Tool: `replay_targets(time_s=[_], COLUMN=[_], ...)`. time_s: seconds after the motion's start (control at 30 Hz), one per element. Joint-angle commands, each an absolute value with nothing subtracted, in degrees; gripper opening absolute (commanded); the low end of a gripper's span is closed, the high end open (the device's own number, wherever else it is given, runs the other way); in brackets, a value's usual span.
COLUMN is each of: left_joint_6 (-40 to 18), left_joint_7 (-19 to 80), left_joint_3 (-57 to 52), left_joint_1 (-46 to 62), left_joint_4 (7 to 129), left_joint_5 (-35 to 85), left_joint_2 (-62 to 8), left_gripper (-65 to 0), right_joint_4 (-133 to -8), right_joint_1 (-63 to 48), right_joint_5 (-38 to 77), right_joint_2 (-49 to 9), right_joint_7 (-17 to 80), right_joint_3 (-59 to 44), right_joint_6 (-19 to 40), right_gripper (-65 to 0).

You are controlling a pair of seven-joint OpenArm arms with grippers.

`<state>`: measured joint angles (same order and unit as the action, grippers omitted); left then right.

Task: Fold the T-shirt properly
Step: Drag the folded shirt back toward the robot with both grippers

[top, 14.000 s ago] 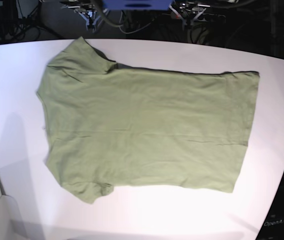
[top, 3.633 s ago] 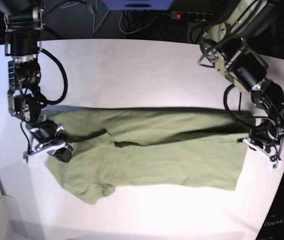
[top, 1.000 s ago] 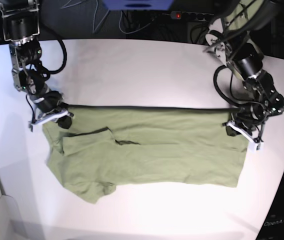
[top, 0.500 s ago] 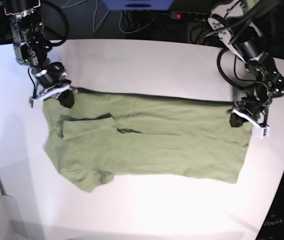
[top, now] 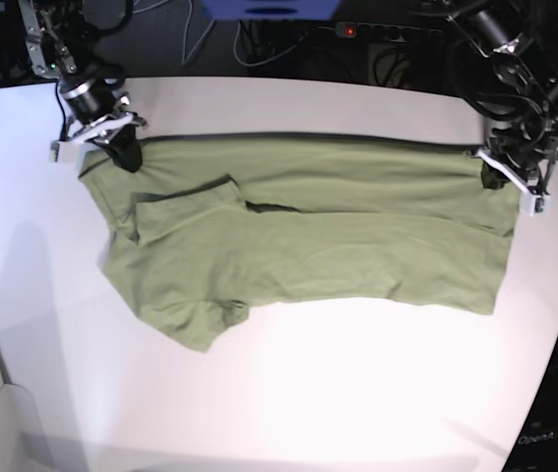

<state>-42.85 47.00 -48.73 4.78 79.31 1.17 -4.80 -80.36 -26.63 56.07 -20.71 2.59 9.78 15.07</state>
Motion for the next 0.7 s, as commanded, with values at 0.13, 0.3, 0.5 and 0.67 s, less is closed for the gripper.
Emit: replay_targets(time_s=[0.13,0.3,0.5,0.67], left_joint_6=[-40.0,-40.0,-40.0,-40.0], left_joint_7=[60.4,60.5,61.8,61.9], left_joint_3=[-49.2,-49.3,-49.3,-49.1], left_joint_1=[8.3,8.3,8.7,9.9], left_joint_4=[78.2,78.2,78.2,78.2], left_joint_5=[-11.1,-11.1,-11.1,-10.7], left_joint_2=[-4.6,-4.6,-4.7,-4.5], left_gripper=[-62.2,-62.2,-62.2,-62.2], right_joint_4=[-79.3,-79.3,-80.2,-85.8], right_joint_1=[-31.7,-32.2,-34.4,-38.8], right_joint_5=[55.9,55.9,55.9,55.9], right_joint_2=[-21.1,-21.1,-20.7,-20.7], right_joint_7=[3.7,3.2,3.0,-1.9], right_joint_3=[10.1,10.1,10.0,10.1], right_joint_6=[12.1,12.1,12.2,12.1], right_gripper=[-64.6,-64.6,-64.6,-64.6])
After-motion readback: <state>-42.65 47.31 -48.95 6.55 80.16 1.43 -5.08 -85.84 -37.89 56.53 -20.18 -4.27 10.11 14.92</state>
